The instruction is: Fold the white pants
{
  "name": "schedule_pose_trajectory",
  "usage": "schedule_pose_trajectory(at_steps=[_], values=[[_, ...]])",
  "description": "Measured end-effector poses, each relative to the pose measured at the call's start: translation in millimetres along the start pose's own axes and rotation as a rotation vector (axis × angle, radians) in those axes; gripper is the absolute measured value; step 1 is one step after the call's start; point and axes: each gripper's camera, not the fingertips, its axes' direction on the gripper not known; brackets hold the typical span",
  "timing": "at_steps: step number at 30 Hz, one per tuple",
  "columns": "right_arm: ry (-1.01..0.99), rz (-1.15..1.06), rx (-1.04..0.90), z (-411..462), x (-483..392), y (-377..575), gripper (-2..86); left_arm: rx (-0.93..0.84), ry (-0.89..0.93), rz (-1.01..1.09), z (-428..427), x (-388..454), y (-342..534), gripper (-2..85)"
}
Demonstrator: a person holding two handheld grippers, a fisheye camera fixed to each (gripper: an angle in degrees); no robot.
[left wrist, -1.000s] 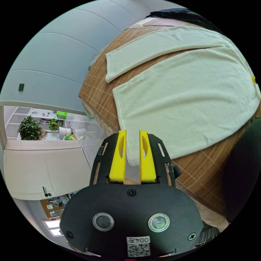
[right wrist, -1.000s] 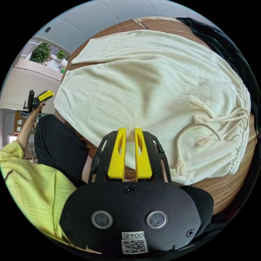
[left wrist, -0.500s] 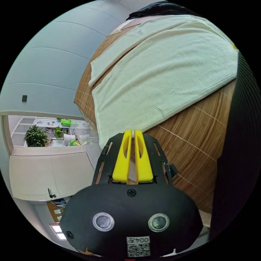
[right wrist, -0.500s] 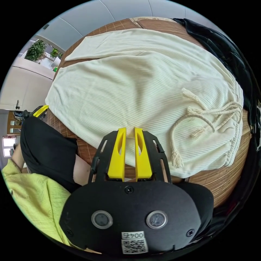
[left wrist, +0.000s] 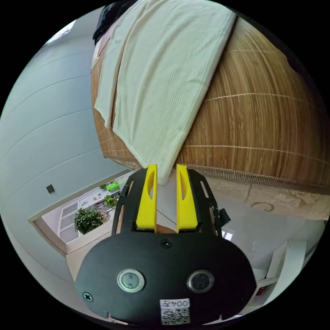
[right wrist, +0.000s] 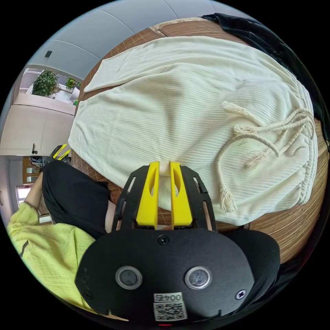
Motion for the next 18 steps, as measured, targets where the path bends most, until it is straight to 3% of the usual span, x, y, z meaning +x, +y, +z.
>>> schedule_pose_trajectory(at_steps=[6, 8, 13, 18], values=[[0.034, -0.047, 0.035, -12.7, -35.7, 8.0, 8.1, 0.06, -0.05, 0.086, 12.5, 7.0, -4.2, 6.8], [0.211, -0.086, 0.079, -34.1, -55.7, 19.3, 8.2, 0.077, -0.064, 0.097, 15.1, 6.1, -6.7, 6.1], [0.335, -0.128, 0.141, -51.9, -96.0, 54.6, 8.2, 0.109, -0.079, 0.137, 23.2, 7.3, -15.5, 3.3], [0.658, -0.367, -0.011, -5.7, -169.6, 70.8, 9.8, 0.121, 0.106, -0.041, 29.1, -38.2, -7.8, 1.6]])
